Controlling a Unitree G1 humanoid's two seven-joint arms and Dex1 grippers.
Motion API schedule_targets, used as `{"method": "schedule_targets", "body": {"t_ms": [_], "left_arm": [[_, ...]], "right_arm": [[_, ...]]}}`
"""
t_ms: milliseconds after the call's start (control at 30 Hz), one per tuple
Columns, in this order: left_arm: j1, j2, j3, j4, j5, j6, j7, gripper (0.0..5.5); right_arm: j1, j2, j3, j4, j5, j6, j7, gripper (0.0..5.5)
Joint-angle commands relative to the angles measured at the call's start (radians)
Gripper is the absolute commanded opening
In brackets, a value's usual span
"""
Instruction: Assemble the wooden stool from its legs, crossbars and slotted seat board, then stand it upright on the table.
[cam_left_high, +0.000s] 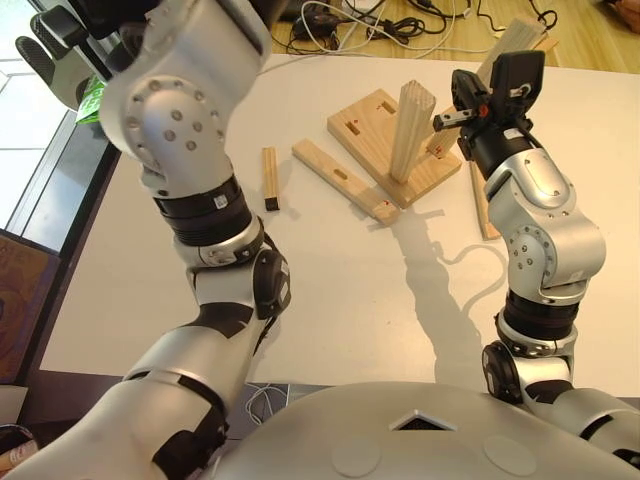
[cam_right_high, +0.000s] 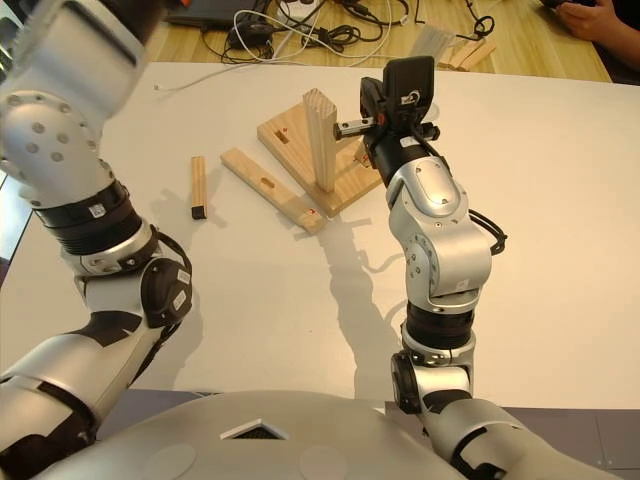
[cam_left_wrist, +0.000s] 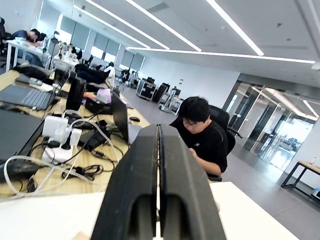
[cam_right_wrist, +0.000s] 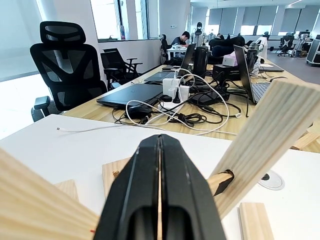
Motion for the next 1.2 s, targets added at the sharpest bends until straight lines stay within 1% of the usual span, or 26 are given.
{"method": "schedule_targets", "body": {"t_ms": [33,100,233,267,333,367,400,500,533,600,667,767,900,933,1000,1133,1200], "left_arm": [[-0.122,-0.062,-0.014,-0.057,-0.109,-0.013,0.008,0.05],[-0.13,-0.111,-0.043,-0.057,-0.164,-0.019,-0.011,0.05],[-0.076,-0.114,-0.077,0.035,-0.175,-0.041,-0.072,0.05],[-0.061,-0.113,-0.074,0.069,-0.172,-0.046,-0.078,0.05],[-0.033,-0.128,-0.025,0.205,-0.187,-0.046,-0.055,0.05],[0.001,-0.155,-0.015,0.269,-0.204,-0.031,-0.044,0.05],[0.056,-0.171,-0.062,0.31,-0.195,0.018,-0.053,0.05],[0.232,-0.157,-0.317,0.339,-0.102,0.164,-0.105,0.05],[0.259,-0.151,-0.352,0.322,-0.089,0.178,-0.115,0.05],[0.263,-0.148,-0.316,0.282,-0.092,0.171,-0.109,0.05],[0.245,-0.129,-0.252,0.255,-0.097,0.151,-0.092,0.05],[0.226,-0.091,-0.162,0.2,-0.114,0.141,-0.066,0.05],[0.235,-0.061,-0.073,0.106,-0.144,0.156,-0.016,0.05],[0.246,-0.056,-0.048,0.077,-0.161,0.171,0.004,0.05],[0.282,-0.038,-0.013,0.013,-0.185,0.197,0.037,0.05],[0.31,-0.009,0.066,-0.059,-0.236,0.229,0.104,0.05],[0.306,-0.005,0.097,-0.088,-0.27,0.234,0.137,0.05]], "right_arm": [[-0.02,-0.022,-0.034,0.02,-0.001,-0.015,0.003,0.0],[-0.026,-0.036,-0.056,0.03,-0.005,-0.032,0.0,0.0],[-0.078,-0.054,-0.199,0.065,0.017,-0.103,-0.037,0.0],[-0.092,-0.061,-0.221,0.075,0.022,-0.112,-0.039,0.0],[-0.109,-0.076,-0.242,0.09,0.022,-0.126,-0.04,0.0],[-0.113,-0.081,-0.25,0.095,0.019,-0.132,-0.042,0.0],[-0.114,-0.085,-0.253,0.099,0.015,-0.134,-0.046,0.0],[-0.114,-0.099,-0.256,0.111,0.004,-0.138,-0.054,0.0],[-0.115,-0.108,-0.255,0.12,0.0,-0.138,-0.051,0.0],[-0.112,-0.128,-0.254,0.14,-0.006,-0.139,-0.046,0.0],[-0.104,-0.148,-0.254,0.165,-0.011,-0.148,-0.035,0.0],[-0.074,-0.204,-0.253,0.243,-0.03,-0.169,-0.006,0.0],[-0.04,-0.282,-0.235,0.331,-0.05,-0.162,0.052,0.0],[-0.025,-0.313,-0.217,0.356,-0.058,-0.166,0.088,0.0],[0.035,-0.413,-0.141,0.39,-0.058,-0.144,0.229,0.0],[0.173,-0.592,-0.028,0.305,-0.008,-0.13,0.522,0.0],[0.217,-0.636,0.003,0.26,0.013,-0.153,0.614,0.0]]}}
